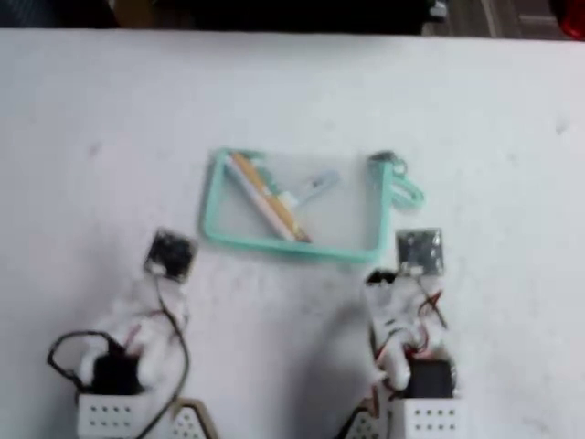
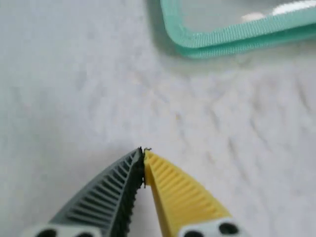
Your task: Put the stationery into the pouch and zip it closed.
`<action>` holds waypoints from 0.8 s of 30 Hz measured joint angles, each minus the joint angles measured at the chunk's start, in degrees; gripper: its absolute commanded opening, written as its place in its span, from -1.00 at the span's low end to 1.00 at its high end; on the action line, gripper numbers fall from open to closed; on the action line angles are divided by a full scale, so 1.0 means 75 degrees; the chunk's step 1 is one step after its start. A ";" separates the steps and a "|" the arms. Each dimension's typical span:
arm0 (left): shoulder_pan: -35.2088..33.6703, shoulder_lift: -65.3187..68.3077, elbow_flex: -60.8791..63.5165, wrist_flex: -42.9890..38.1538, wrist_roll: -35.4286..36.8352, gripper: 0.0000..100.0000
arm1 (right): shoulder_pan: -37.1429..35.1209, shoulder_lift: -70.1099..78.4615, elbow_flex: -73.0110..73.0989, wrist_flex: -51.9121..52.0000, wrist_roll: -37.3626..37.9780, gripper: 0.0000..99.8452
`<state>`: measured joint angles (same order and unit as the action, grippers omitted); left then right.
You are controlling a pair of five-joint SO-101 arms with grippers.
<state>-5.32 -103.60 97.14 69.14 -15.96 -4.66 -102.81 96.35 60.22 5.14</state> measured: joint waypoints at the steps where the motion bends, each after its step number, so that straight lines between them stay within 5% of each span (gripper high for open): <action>1: 0.0000 0.0000 0.0000 0.0141 0.0000 -0.95 | 0.0000 0.0000 0.0000 0.0094 0.0000 -0.96; 12: 0.0000 -0.0035 0.0000 0.0516 0.0000 -0.95 | 0.0000 0.0000 0.0000 0.1524 0.0000 -0.96; 24: 0.0000 -0.0047 0.0000 0.0516 0.0000 -0.95 | 0.0000 0.0000 0.0000 0.1594 0.0082 -0.96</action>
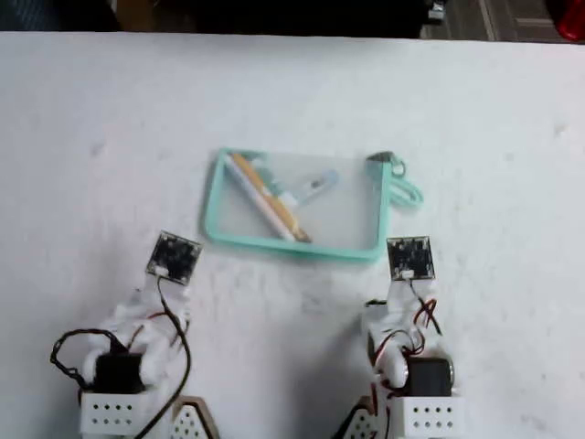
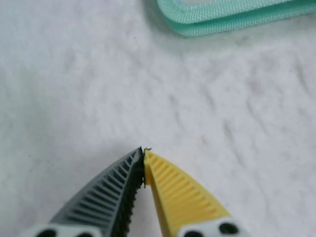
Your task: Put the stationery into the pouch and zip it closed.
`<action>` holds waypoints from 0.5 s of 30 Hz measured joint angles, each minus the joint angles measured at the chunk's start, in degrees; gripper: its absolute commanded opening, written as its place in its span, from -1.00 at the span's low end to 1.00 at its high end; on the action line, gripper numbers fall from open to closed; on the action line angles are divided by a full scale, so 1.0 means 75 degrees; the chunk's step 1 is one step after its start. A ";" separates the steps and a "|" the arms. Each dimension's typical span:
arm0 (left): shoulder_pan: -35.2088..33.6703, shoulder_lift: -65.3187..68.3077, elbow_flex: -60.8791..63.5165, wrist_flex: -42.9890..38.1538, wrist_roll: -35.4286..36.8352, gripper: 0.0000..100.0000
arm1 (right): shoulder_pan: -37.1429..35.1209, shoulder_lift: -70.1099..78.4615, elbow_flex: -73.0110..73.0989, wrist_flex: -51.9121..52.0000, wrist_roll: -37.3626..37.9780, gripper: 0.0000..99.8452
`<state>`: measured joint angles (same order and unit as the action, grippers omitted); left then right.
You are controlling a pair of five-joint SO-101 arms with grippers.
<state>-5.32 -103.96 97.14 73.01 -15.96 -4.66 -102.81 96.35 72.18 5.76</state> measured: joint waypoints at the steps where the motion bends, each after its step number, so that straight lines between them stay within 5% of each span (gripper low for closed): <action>1: 0.0000 0.0000 0.0000 0.0000 0.0000 -0.95 | 0.0000 0.0000 0.0000 0.0000 0.0199 -0.96; 5: 0.0000 0.0000 0.0000 0.0000 0.0000 -0.95 | 0.0000 0.0000 0.0000 0.0000 0.0938 -0.97; 15: 0.0000 0.0000 0.0000 0.0000 0.0000 -0.95 | 0.0000 0.0000 0.0000 0.0000 0.0821 -0.97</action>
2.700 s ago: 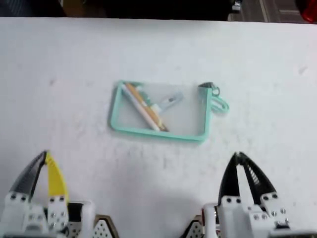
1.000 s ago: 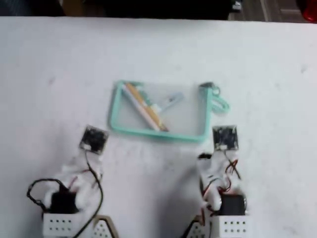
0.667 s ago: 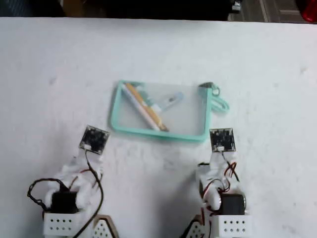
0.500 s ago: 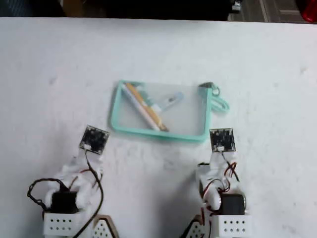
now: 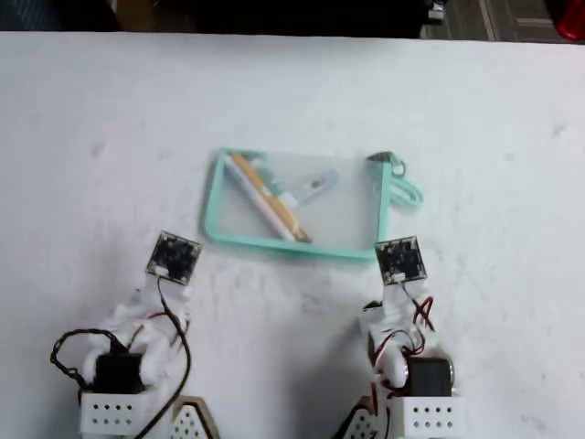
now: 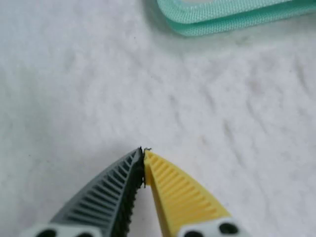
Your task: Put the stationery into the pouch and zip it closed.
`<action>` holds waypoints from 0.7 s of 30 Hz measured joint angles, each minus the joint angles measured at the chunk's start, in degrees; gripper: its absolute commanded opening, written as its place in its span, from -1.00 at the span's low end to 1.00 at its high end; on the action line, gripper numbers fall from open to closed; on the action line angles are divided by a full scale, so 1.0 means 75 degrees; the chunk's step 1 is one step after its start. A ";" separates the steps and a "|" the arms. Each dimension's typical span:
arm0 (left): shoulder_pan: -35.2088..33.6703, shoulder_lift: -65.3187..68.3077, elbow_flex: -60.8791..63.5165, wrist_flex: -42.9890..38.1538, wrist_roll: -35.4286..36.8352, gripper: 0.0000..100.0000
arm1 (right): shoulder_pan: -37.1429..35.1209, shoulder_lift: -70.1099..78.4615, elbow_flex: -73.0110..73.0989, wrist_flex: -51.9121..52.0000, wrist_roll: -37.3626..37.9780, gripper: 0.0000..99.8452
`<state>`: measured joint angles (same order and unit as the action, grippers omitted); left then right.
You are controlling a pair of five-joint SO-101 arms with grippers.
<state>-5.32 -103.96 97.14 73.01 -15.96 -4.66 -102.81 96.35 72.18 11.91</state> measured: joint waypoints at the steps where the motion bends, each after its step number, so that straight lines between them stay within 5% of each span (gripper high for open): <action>1: 0.0000 0.0000 0.0000 0.0000 0.0000 -0.95 | 0.0000 0.0000 0.0000 0.0000 -0.0129 -0.97; 21: 0.0035 0.0000 0.0000 0.0000 0.0000 -0.95 | 0.0000 0.0000 0.0000 0.0000 -0.0211 -0.97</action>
